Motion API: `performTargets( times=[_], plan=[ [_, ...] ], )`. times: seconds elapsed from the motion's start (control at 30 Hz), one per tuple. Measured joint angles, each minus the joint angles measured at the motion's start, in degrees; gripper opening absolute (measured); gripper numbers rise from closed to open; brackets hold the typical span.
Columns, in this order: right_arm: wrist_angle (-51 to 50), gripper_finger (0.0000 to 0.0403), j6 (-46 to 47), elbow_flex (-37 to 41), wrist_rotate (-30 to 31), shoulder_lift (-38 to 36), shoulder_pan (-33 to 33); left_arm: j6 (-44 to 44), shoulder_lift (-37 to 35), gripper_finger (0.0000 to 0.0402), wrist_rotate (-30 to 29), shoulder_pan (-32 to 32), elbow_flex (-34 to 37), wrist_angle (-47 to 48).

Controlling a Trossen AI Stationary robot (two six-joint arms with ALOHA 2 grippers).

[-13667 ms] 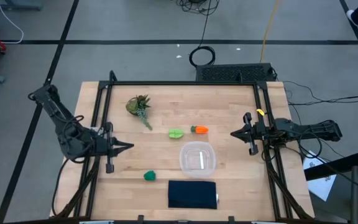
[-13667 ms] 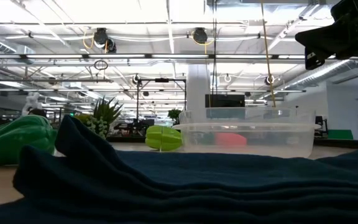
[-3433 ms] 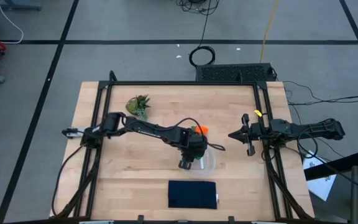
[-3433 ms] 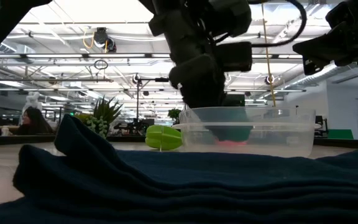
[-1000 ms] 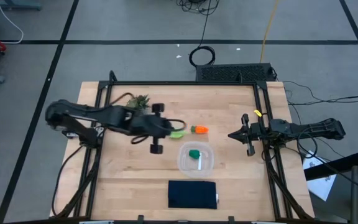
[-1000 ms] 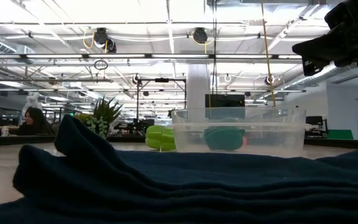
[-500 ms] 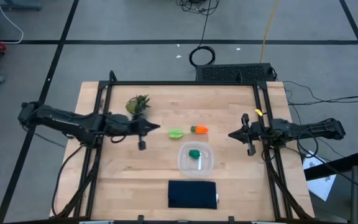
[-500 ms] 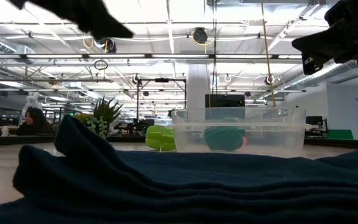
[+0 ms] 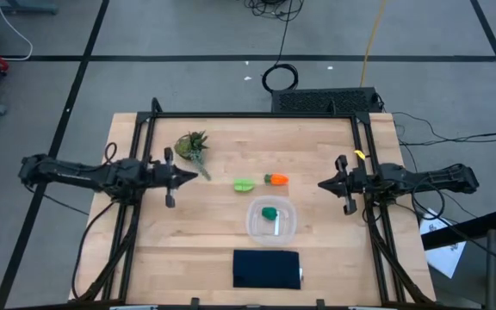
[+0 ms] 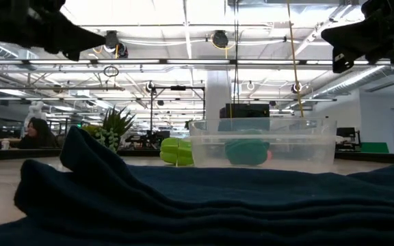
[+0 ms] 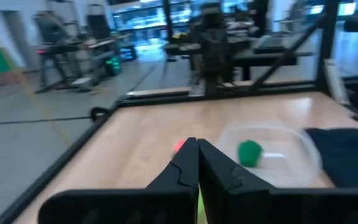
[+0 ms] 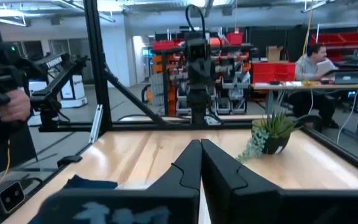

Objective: Pick and placing Produce into tupperware
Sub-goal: Put the orange carrot into the transparent bin

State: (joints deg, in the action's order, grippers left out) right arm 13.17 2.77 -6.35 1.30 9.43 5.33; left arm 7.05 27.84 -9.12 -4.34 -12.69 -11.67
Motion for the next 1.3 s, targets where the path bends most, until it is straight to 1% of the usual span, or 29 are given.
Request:
performTargets(
  times=[0.07, 0.17, 0.2, 0.33, 0.4, 0.47, 0.57, 0.63, 0.77, 0.8, 0.87, 0.93, 1.0, 1.1, 1.17, 1.23, 1.3],
  plan=[
    [0.3, 0.0, -0.2, 0.0, 0.2, 0.0, -0.1, 0.7, -0.6, 0.0, 1.8, 0.6, 1.8, -1.5],
    [0.3, 0.0, 0.3, 0.0, 0.2, 0.0, -0.6, 0.4, -1.0, 0.0, 2.7, 2.4, 4.3, -3.1],
    [0.3, 0.0, 0.6, 0.0, 0.3, 0.0, -0.9, 0.1, -1.0, 0.0, 4.2, 3.1, 4.9, -4.0],
    [0.3, 0.0, 1.1, 0.0, 0.3, 0.0, -1.8, -1.2, -1.0, 0.0, 13.4, 5.2, 7.7, -9.5],
    [0.3, 0.0, 1.2, 0.0, 0.3, 0.0, -2.0, -0.8, -1.0, 0.0, 15.3, 5.3, 9.8, -13.3],
    [0.3, 0.0, 1.3, 0.0, 0.3, 0.1, -2.1, -0.5, -1.1, 0.0, 15.4, 5.3, 11.6, -15.7],
    [0.2, 0.0, 1.0, 0.0, 0.6, 0.8, -2.1, -0.5, -1.0, 0.0, 14.3, 5.7, 11.9, -14.8],
    [0.3, 0.0, 0.4, 0.0, 2.9, 1.6, -2.3, -1.6, -0.8, 0.0, 13.9, 6.1, 11.5, -13.9],
    [0.3, 0.0, 2.0, 0.0, 10.9, 4.2, -3.6, -2.9, -0.9, 0.0, 13.8, 6.6, 11.4, -14.9],
    [0.3, 0.0, 2.9, 0.0, 11.9, 5.1, -4.3, -2.9, -0.9, 0.0, 13.8, 6.6, 11.4, -15.1],
    [0.3, 0.0, 5.2, 0.0, 12.1, 7.0, -6.2, -2.9, -0.9, 0.0, 13.7, 6.6, 11.4, -15.1],
    [0.0, 0.0, 7.4, -0.7, 11.3, 9.6, -8.1, -2.7, -0.9, 0.0001, 13.7, 6.6, 11.4, -15.1],
    [-0.4, 0.0, 8.5, -2.0, 9.0, 12.7, -10.5, -2.1, -0.9, 0.0001, 13.6, 6.6, 11.4, -15.1],
    [-4.4, 0.0, 9.9, -5.1, 5.8, 17.7, -14.6, -1.0, -0.9, 0.0001, 13.6, 6.6, 11.4, -15.1],
    [-5.9, 0.0, 10.5, -7.4, 2.0, 21.0, -17.5, -0.2, -0.9, 0.0001, 13.6, 6.6, 11.4, -15.2],
    [-6.4, 0.0, 10.5, -9.6, -3.6, 24.4, -20.6, 0.8, -0.9, 0.0001, 13.5, 6.6, 11.4, -15.4],
    [-6.5, 0.0, 10.7, -12.0, -7.8, 28.0, -23.6, 1.7, -0.9, 0.0002, 13.3, 6.6, 11.4, -15.5]
  ],
)
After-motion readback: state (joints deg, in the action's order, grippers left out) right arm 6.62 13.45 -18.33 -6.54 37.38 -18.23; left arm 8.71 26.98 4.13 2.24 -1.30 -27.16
